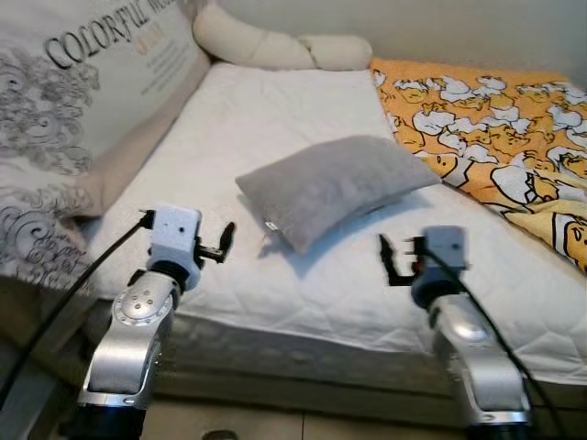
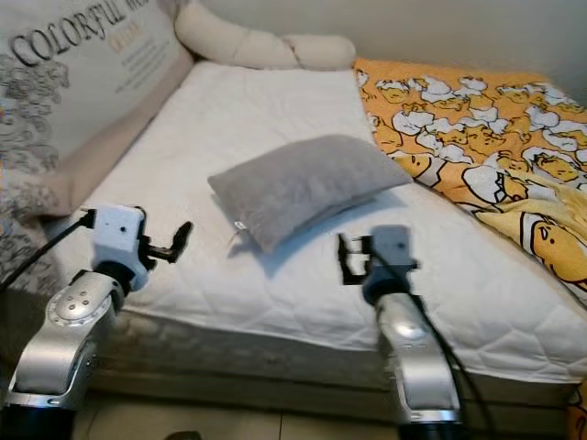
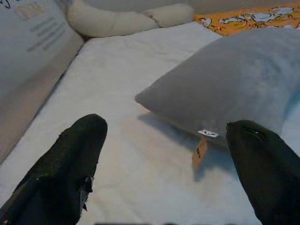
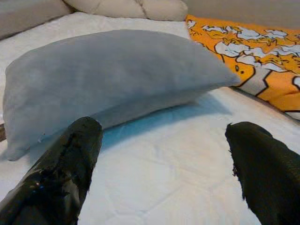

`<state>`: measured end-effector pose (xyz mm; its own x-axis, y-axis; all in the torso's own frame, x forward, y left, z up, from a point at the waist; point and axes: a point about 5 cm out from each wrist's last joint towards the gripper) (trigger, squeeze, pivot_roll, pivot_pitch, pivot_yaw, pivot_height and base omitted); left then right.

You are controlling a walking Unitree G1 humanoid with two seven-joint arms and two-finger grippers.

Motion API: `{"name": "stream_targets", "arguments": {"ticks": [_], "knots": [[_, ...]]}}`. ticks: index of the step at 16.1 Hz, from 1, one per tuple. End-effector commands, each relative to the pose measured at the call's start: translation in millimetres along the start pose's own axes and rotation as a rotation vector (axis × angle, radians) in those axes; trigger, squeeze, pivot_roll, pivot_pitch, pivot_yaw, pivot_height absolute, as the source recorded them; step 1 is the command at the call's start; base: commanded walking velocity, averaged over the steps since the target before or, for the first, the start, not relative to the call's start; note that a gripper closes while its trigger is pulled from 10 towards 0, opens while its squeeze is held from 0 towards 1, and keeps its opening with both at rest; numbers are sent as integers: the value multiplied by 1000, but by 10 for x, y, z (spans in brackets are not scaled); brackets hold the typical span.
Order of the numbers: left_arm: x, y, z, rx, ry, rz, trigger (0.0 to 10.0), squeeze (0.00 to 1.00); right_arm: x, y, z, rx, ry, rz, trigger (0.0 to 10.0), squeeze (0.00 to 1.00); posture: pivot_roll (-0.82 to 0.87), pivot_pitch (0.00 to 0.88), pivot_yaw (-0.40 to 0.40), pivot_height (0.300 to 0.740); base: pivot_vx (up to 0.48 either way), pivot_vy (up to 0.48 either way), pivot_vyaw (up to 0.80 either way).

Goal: Clean up the room

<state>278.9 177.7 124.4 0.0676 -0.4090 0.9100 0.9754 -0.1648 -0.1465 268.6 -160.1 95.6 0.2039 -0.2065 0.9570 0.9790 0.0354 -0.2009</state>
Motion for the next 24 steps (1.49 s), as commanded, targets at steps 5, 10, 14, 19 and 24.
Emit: {"name": "stream_targets", "arguments": {"ticks": [5,10,14,19,24], "knots": [[44,17,89,13,12,-15,10000,0,2,4,92,62,45,3,10000,0,98,0,-30,740,248,0,0],[33,17,98,17,19,-6,10000,0,-11,8,93,66,50,12,10000,0,99,0,-30,740,320,0,0],[26,19,105,19,26,-2,10000,0,-15,10,97,70,52,14,10000,0,101,0,-31,740,319,0,0],[22,21,108,19,29,1,10000,0,-18,10,99,74,52,15,10000,0,101,0,-30,740,318,0,0],[21,22,109,18,34,2,10000,0,-25,11,101,78,52,19,10000,0,102,0,-30,740,316,0,0]]}}
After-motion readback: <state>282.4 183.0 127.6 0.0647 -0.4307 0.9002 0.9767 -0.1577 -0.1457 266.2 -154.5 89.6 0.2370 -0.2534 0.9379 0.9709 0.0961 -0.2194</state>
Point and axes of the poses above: a point about 5 cm out from each wrist's last joint towards the gripper, its own y axis pointing out of the wrist towards the gripper, its own x axis along the axis of the wrist's last joint, z = x × y, and after that the axes turned 13 degrees about y, right-handed
